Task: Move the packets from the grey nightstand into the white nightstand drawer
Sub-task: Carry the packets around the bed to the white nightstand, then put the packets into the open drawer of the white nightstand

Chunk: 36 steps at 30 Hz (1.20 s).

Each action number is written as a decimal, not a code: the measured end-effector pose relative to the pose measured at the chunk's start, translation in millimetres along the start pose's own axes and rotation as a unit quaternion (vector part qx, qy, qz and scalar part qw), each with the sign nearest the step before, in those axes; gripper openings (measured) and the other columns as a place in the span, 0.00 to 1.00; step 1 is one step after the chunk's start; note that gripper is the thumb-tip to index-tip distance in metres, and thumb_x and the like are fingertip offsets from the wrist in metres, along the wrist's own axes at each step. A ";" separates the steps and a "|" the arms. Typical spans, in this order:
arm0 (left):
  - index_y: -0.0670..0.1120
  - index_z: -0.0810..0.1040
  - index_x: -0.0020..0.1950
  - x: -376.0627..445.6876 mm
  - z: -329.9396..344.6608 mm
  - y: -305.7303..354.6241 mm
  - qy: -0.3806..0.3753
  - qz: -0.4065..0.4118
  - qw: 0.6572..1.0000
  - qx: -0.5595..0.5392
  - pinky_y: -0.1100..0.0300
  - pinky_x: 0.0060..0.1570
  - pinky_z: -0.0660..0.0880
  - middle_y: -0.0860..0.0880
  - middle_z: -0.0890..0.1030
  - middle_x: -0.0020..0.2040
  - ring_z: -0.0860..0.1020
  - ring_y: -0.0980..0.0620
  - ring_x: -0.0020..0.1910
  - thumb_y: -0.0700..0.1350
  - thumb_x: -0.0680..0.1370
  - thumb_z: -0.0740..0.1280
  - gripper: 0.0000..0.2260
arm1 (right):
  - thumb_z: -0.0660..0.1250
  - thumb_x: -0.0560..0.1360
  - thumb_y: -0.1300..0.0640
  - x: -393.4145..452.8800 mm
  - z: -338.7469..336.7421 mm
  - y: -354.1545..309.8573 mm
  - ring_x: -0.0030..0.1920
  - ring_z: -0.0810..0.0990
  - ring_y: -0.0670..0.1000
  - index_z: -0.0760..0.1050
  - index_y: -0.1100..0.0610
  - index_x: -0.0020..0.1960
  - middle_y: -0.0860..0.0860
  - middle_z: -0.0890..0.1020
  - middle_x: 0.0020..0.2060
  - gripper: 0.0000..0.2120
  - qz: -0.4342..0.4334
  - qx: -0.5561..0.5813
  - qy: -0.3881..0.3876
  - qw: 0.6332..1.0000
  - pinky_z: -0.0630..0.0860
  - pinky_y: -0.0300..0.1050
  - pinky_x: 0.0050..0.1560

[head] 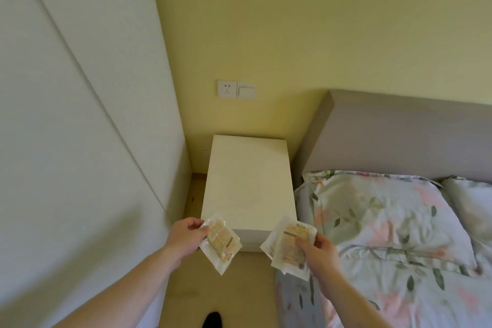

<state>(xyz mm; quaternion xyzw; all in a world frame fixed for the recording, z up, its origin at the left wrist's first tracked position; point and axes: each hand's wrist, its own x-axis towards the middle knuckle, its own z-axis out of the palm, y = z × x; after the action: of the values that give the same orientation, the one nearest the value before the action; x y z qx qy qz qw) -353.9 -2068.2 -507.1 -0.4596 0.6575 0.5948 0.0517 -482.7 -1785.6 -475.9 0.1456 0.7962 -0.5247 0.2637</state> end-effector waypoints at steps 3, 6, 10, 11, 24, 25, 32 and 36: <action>0.49 0.82 0.52 68.6 12.1 -1.2 -0.001 -0.029 1.000 -0.003 0.52 0.51 0.83 0.48 0.85 0.49 0.84 0.49 0.48 0.44 0.79 0.71 0.03 | 0.71 0.78 0.59 62.1 29.4 4.9 0.49 0.85 0.53 0.81 0.49 0.54 0.49 0.87 0.47 0.07 0.027 0.015 0.006 1.000 0.83 0.50 0.45; 0.47 0.82 0.53 129.3 32.3 -12.1 -0.009 -0.056 0.998 -0.013 0.53 0.49 0.83 0.47 0.85 0.49 0.84 0.49 0.49 0.43 0.80 0.70 0.04 | 0.71 0.78 0.59 126.6 57.8 19.3 0.49 0.85 0.55 0.81 0.50 0.56 0.51 0.86 0.48 0.08 0.060 0.029 0.007 0.998 0.84 0.54 0.50; 0.47 0.82 0.56 200.9 58.9 -39.9 -0.007 -0.080 0.996 -0.025 0.56 0.45 0.83 0.47 0.85 0.50 0.84 0.48 0.50 0.42 0.80 0.70 0.06 | 0.72 0.78 0.60 207.3 93.7 52.4 0.52 0.85 0.59 0.79 0.56 0.62 0.54 0.85 0.51 0.13 0.113 0.054 0.014 0.992 0.82 0.63 0.56; 0.47 0.82 0.57 216.7 65.6 -47.0 -0.005 -0.084 0.996 -0.025 0.56 0.45 0.83 0.47 0.85 0.51 0.84 0.49 0.50 0.42 0.80 0.70 0.07 | 0.72 0.78 0.60 224.4 101.4 60.9 0.52 0.85 0.59 0.79 0.57 0.62 0.54 0.85 0.51 0.13 0.118 0.059 0.019 0.991 0.82 0.63 0.57; 0.56 0.80 0.63 271.5 87.3 -83.5 0.138 0.077 0.987 0.030 0.55 0.50 0.80 0.57 0.80 0.57 0.80 0.56 0.56 0.48 0.79 0.69 0.12 | 0.69 0.80 0.51 290.8 116.9 88.0 0.57 0.79 0.46 0.75 0.52 0.71 0.46 0.81 0.62 0.21 0.001 -0.037 0.117 0.992 0.74 0.43 0.57; 0.53 0.78 0.64 265.7 83.7 -90.3 0.171 0.074 0.982 0.027 0.56 0.48 0.80 0.56 0.80 0.57 0.80 0.54 0.55 0.45 0.80 0.68 0.13 | 0.68 0.80 0.53 286.0 107.8 92.6 0.57 0.79 0.47 0.75 0.51 0.70 0.47 0.82 0.62 0.18 -0.008 -0.036 0.141 0.989 0.74 0.43 0.56; 0.48 0.68 0.74 240.6 76.1 -158.4 0.156 -0.106 0.981 0.044 0.62 0.40 0.71 0.51 0.74 0.65 0.75 0.49 0.57 0.31 0.78 0.60 0.26 | 0.58 0.77 0.67 289.3 62.3 164.1 0.63 0.79 0.54 0.68 0.49 0.76 0.48 0.77 0.69 0.29 0.071 -0.114 0.142 0.981 0.78 0.47 0.56; 0.55 0.70 0.73 244.9 90.2 -170.0 0.052 -0.139 0.988 0.030 0.50 0.58 0.79 0.53 0.78 0.64 0.78 0.49 0.60 0.36 0.74 0.63 0.29 | 0.62 0.77 0.64 304.6 65.9 185.8 0.61 0.81 0.55 0.68 0.47 0.77 0.48 0.76 0.71 0.29 0.079 -0.199 -0.014 0.977 0.82 0.49 0.49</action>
<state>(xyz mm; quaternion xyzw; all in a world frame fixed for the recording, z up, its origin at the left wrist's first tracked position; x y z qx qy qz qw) -424.0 -2104.3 -808.4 -0.5751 0.6066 0.5370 0.1139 -619.9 -1783.7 -811.7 0.1451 0.8671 -0.3350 0.3389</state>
